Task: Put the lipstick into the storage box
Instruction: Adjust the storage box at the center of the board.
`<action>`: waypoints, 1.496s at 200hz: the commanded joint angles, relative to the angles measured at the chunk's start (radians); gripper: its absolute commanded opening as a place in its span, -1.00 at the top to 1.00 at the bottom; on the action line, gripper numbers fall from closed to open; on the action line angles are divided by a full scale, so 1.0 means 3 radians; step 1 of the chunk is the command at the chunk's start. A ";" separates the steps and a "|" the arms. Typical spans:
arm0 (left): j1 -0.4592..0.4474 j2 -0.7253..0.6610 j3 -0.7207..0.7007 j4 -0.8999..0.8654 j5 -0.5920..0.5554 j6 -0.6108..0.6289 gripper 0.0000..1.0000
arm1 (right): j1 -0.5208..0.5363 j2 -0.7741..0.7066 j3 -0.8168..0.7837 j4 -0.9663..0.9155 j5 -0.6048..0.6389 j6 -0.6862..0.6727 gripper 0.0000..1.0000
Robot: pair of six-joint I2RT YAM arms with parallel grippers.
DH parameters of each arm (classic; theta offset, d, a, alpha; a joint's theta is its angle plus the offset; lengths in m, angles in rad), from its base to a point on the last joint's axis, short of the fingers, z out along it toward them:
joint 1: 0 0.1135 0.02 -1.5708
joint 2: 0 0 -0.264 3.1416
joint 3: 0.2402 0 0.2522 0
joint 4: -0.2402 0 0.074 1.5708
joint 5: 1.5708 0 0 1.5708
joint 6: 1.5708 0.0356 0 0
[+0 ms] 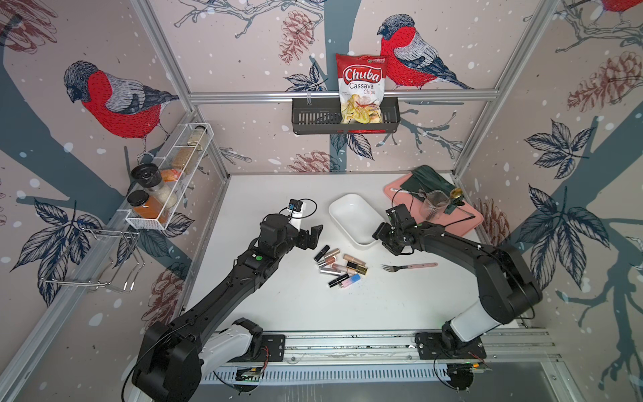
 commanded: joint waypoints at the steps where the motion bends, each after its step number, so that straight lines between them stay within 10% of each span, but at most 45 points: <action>1: -0.0009 -0.0027 0.0028 0.0024 0.0002 -0.0003 -0.92 | 0.0016 0.0116 0.0065 0.0111 -0.0004 0.0019 -0.25; 103: -0.0007 -0.0039 0.0044 -0.0002 -0.0012 -0.0003 -0.92 | -0.0009 0.0685 0.0638 -0.0034 0.0062 -0.0417 1.00; 264: -0.0008 0.0069 0.0069 -0.0031 -0.0042 0.0018 -0.92 | 0.0105 0.1513 0.2221 -0.1294 0.0406 -0.1825 1.00; 299: -0.0008 0.0084 0.0069 -0.0035 -0.0043 0.0018 -0.92 | 0.0113 0.1574 0.2276 -0.1265 0.0259 -0.1874 0.65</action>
